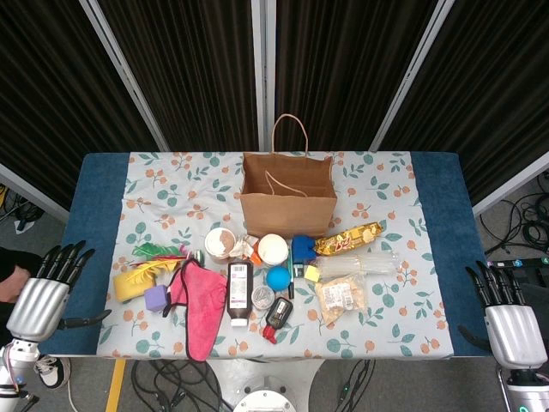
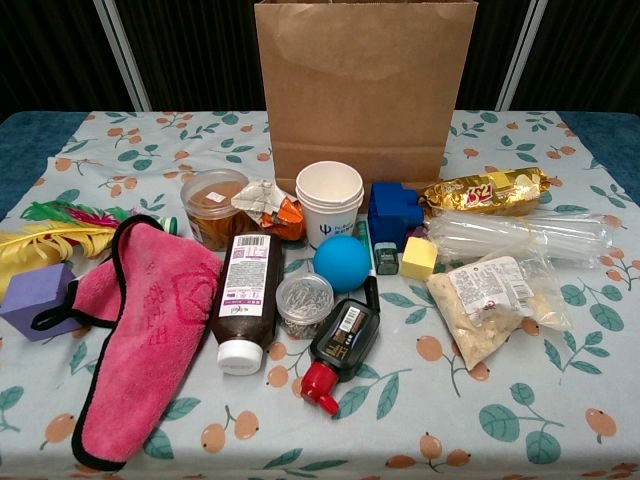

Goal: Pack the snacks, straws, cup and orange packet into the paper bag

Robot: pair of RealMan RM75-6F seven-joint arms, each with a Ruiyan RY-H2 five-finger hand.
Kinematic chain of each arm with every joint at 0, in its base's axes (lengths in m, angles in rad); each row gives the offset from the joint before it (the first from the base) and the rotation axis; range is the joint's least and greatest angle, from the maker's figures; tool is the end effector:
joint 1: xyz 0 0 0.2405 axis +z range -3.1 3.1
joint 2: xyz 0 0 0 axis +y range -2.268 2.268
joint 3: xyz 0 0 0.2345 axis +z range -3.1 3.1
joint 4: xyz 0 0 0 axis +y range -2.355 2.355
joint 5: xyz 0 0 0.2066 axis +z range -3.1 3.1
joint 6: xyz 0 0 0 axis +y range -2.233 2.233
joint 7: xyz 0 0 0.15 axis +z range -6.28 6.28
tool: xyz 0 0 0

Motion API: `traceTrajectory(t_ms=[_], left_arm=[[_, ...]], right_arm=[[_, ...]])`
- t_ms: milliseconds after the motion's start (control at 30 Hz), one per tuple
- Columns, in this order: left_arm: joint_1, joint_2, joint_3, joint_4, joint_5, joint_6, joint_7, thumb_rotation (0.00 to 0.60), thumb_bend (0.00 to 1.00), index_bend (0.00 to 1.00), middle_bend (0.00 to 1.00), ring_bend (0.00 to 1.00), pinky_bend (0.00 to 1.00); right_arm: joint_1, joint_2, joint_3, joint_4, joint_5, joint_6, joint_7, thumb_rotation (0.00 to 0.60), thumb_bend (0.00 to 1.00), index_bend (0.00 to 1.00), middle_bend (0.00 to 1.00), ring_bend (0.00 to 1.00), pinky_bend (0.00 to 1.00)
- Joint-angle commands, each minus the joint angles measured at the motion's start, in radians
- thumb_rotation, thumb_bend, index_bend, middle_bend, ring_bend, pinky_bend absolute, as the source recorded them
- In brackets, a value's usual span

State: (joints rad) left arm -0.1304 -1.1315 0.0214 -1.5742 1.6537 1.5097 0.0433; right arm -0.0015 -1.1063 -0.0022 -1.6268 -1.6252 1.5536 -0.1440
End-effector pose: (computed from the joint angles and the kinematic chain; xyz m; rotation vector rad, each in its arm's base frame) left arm -0.2721 0.1815 0.1366 -1.5868 -0.7876 -0.9369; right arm -0.2856 -0.1489 0.1500 1.4764 -0.7857 0.8124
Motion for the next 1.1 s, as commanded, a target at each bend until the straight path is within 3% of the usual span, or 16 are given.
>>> traceTrajectory(t_ms=[33, 367, 533, 733, 833, 933, 1100], left_arm=[[-0.001, -0.002, 0.0, 0.0, -0.002, -0.003, -0.001, 0.227, 0.0, 0.06, 0.04, 0.03, 0.07], [-0.003, 0.008, -0.004, -0.014, -0.01, -0.01, -0.006, 0.229, 0.0, 0.06, 0.04, 0.03, 0.07], [-0.009, -0.001, -0.004, -0.001, -0.01, -0.02, -0.026, 0.229, 0.0, 0.06, 0.04, 0.03, 0.07], [-0.015, -0.017, -0.007, 0.017, -0.008, -0.022, -0.041, 0.231, 0.0, 0.06, 0.04, 0.03, 0.07], [-0.015, -0.013, -0.008, 0.02, -0.012, -0.021, -0.047, 0.238, 0.0, 0.06, 0.04, 0.03, 0.07], [-0.012, -0.005, -0.013, 0.021, -0.02, -0.014, -0.058, 0.238, 0.0, 0.06, 0.04, 0.03, 0.07], [-0.007, -0.001, -0.014, 0.023, -0.028, -0.01, -0.069, 0.235, 0.0, 0.06, 0.04, 0.03, 0.07]], right_arm=[[0.002, -0.001, 0.0, 0.002, -0.001, -0.002, 0.001, 0.579, 0.0, 0.0, 0.0, 0.0, 0.0], [0.03, 0.017, 0.012, -0.008, -0.018, -0.017, 0.071, 0.591, 0.0, 0.0, 0.0, 0.0, 0.0], [0.102, 0.024, 0.079, 0.013, 0.001, -0.048, 0.178, 0.6, 0.0, 0.05, 0.07, 0.0, 0.01], [0.249, 0.013, 0.186, 0.092, 0.065, -0.18, 0.131, 0.6, 0.0, 0.16, 0.18, 0.09, 0.15], [0.313, 0.009, 0.209, 0.109, 0.107, -0.274, 0.1, 0.6, 0.0, 0.18, 0.2, 0.1, 0.18], [0.359, 0.011, 0.204, 0.087, 0.127, -0.358, 0.067, 0.6, 0.0, 0.19, 0.2, 0.1, 0.18], [0.359, -0.003, 0.136, 0.016, 0.101, -0.388, -0.072, 0.6, 0.0, 0.19, 0.2, 0.1, 0.18]])
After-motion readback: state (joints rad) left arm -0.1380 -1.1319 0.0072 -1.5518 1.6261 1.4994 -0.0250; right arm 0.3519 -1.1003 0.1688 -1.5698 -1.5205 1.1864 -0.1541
